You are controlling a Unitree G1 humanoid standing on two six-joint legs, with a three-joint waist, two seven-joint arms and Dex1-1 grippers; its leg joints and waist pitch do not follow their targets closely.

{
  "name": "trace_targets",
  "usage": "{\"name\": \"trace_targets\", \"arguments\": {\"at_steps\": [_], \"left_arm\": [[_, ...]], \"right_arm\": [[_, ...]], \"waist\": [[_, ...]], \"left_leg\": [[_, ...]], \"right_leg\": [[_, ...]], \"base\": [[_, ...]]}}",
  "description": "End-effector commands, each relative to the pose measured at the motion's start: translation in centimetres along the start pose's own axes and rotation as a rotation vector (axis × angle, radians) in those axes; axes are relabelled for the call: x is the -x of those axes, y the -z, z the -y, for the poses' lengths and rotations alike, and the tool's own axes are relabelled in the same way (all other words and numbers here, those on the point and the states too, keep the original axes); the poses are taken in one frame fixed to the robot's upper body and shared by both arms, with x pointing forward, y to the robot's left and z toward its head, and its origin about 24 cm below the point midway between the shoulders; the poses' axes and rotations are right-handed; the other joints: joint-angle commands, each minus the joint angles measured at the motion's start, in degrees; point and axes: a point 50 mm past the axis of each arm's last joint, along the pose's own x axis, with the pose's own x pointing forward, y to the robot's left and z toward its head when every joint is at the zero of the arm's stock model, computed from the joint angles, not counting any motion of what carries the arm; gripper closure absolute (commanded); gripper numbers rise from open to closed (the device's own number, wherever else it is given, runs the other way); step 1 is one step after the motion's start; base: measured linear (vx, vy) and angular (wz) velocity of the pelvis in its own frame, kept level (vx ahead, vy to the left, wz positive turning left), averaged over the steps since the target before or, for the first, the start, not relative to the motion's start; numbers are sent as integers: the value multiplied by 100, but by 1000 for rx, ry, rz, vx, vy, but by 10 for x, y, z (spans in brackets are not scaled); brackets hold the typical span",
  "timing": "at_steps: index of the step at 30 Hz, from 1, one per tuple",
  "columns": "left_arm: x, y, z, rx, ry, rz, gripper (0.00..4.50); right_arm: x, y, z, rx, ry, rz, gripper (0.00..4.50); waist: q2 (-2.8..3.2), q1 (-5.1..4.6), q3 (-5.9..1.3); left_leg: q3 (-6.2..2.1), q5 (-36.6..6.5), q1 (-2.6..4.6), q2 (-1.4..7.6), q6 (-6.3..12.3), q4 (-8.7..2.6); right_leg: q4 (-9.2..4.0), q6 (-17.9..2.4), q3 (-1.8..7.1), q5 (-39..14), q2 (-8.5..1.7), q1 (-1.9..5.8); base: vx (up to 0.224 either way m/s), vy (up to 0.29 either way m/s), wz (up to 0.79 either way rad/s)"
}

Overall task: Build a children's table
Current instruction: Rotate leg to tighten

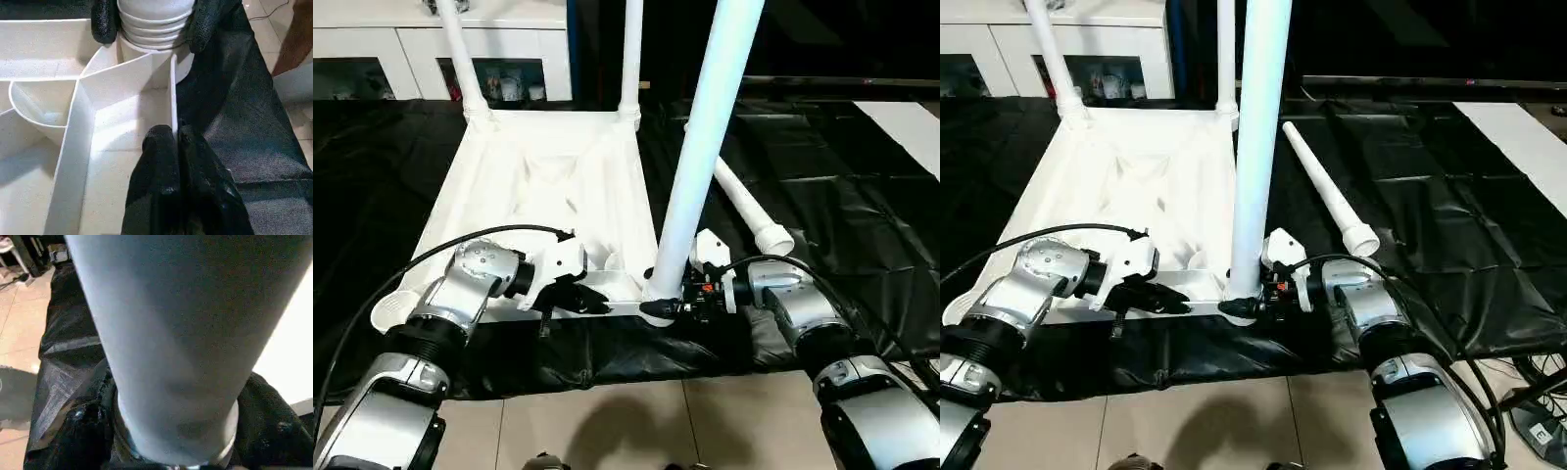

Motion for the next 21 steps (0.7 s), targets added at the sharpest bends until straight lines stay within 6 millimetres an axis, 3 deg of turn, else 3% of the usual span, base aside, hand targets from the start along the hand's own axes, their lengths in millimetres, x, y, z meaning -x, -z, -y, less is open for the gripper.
{"name": "trace_targets", "arguments": {"at_steps": [1, 2, 4, 7, 8, 9, 16, 17, 21], "left_arm": [[-16, -16, -6, -20, -64, 35, 450], [-16, -16, -6, -20, -64, 35, 450], [-19, -19, -12, 12, -173, 42, 450], [-28, -28, -17, 92, -307, 83, 450], [-30, -29, -17, 96, -317, 85, 450], [-32, -31, -17, 104, -336, 89, 450], [-50, -39, -6, 81, -329, 117, 450], [-50, -39, -6, 77, -327, 115, 450], [-48, -34, -5, 48, -321, 80, 450]], "right_arm": [[-19, -2, 0, -46, 90, 37, 175], [-19, -2, 0, -46, 90, 37, 175], [-21, 0, 8, -75, 272, 40, 175], [-26, 5, 16, -166, 521, 62, 176], [-27, 5, 17, -177, 540, 65, 176], [-29, 6, 17, -200, 580, 73, 176], [-47, 5, 14, -257, 703, 110, 176], [-47, 5, 14, -258, 707, 110, 120], [-44, 5, 17, -253, 748, 103, 89]], "waist": [[60, -19, -424], [62, -30, -415], [78, -71, -399], [58, -160, -387], [98, -175, -389], [70, -232, -395], [58, -354, -407], [59, -357, -410], [102, -355, -407]], "left_leg": [[-3, -1711, 42, 175, 154, -397], [-9, -1747, 45, 173, 112, -400], [-37, -1955, 77, 143, 26, -394], [-73, -2032, 76, 129, -89, -402], [-82, -2053, 72, 119, -95, -400], [-88, -2112, 59, 111, -74, -393], [-68, -2105, 37, 89, 126, -365], [-69, -2083, 31, 90, 132, -367], [-59, -2161, 59, 104, 119, -378]], "right_leg": [[-363, -1111, 315, -2177, -343, 305], [-368, -1074, 313, -2286, -343, 299], [-457, -841, 280, -2890, -364, 282], [-508, -649, 244, -3206, -368, 277], [-521, -619, 234, -3233, -368, 279], [-545, -576, 217, -3252, -359, 278], [-541, -651, 228, -3032, -339, 242], [-535, -659, 232, -2991, -339, 249], [-527, -754, 254, -2797, -329, 222]], "base": [[0, 0, 0], [0, 0, 0], [0, 0, 0], [0, 0, 0], [0, 0, 0], [0, 0, 0], [0, 0, 0], [0, 0, 0], [0, 0, 0]]}}
